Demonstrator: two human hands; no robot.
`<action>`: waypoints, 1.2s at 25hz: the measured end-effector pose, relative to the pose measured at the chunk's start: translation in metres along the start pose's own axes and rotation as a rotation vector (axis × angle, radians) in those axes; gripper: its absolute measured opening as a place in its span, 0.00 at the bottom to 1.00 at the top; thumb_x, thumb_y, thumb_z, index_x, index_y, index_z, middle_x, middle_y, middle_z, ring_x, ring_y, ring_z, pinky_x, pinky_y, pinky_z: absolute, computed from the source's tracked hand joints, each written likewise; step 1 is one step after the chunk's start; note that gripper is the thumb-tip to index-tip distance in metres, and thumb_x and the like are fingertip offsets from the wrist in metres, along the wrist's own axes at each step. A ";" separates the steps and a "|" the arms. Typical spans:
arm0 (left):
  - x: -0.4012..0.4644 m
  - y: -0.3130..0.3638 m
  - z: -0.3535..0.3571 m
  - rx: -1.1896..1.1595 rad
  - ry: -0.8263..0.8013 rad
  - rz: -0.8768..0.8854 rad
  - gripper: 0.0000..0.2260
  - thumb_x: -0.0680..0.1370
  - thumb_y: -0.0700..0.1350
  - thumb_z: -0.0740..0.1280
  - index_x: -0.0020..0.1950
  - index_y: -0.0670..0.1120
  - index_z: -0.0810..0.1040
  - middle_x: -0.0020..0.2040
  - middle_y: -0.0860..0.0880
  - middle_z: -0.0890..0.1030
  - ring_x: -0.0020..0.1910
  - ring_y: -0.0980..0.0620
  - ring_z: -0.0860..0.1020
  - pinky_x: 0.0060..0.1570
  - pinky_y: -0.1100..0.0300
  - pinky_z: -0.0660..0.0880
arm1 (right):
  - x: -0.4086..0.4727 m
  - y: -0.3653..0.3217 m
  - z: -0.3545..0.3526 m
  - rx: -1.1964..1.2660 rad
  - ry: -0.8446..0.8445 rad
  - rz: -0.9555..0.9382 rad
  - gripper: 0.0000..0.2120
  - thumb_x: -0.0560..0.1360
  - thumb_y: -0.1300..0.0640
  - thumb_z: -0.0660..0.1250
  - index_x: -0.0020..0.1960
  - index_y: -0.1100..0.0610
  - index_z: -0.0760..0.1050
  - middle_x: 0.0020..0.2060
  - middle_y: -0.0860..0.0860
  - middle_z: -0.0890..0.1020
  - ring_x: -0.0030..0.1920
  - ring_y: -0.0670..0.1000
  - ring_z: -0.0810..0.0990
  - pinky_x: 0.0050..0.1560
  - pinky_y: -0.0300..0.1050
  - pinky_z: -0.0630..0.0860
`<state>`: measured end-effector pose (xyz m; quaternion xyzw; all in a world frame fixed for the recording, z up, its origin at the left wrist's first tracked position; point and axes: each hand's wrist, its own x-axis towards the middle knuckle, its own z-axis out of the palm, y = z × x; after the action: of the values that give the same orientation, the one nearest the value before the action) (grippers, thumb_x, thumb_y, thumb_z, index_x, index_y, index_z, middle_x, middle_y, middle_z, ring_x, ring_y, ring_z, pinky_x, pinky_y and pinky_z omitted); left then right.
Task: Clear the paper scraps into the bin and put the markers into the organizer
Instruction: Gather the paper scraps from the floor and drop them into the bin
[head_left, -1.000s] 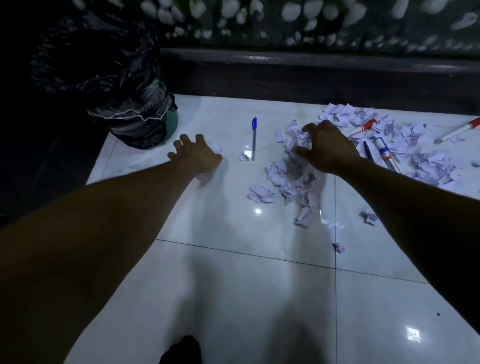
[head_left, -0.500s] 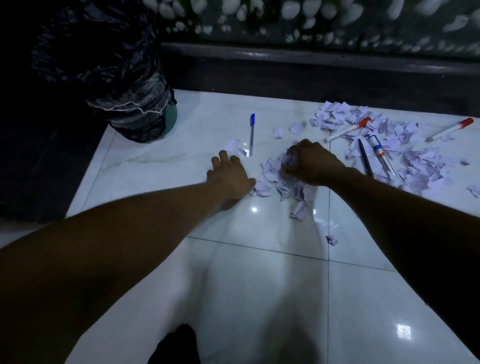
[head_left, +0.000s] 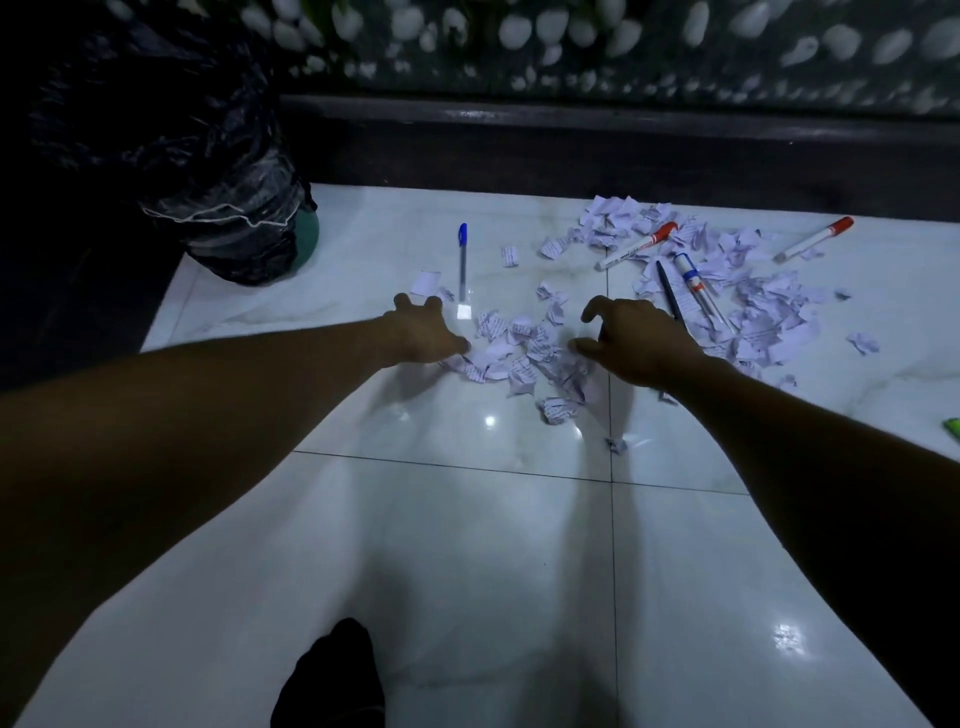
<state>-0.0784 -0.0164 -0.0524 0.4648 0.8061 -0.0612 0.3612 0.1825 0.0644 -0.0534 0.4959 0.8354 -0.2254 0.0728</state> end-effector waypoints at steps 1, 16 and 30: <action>-0.005 0.000 0.001 0.000 -0.054 -0.001 0.43 0.73 0.64 0.69 0.80 0.49 0.54 0.75 0.40 0.54 0.70 0.38 0.67 0.62 0.51 0.72 | -0.004 0.002 0.003 0.027 -0.009 0.039 0.34 0.72 0.32 0.67 0.69 0.51 0.67 0.54 0.54 0.81 0.50 0.55 0.80 0.49 0.50 0.78; -0.008 0.061 0.065 0.135 0.003 0.431 0.21 0.74 0.47 0.69 0.66 0.44 0.72 0.63 0.42 0.74 0.60 0.40 0.74 0.60 0.57 0.65 | -0.008 -0.045 0.048 0.219 -0.063 0.095 0.37 0.67 0.49 0.78 0.71 0.54 0.66 0.56 0.62 0.76 0.56 0.63 0.77 0.48 0.45 0.68; -0.042 0.082 0.006 -0.067 0.088 0.554 0.06 0.75 0.42 0.69 0.51 0.43 0.83 0.50 0.45 0.84 0.50 0.47 0.81 0.44 0.62 0.71 | -0.028 -0.057 0.002 0.482 0.209 0.074 0.07 0.70 0.62 0.70 0.48 0.59 0.79 0.43 0.56 0.85 0.44 0.57 0.82 0.45 0.46 0.75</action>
<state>0.0026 -0.0027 -0.0107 0.6574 0.6647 0.0869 0.3442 0.1473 0.0182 -0.0287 0.5496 0.7421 -0.3625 -0.1258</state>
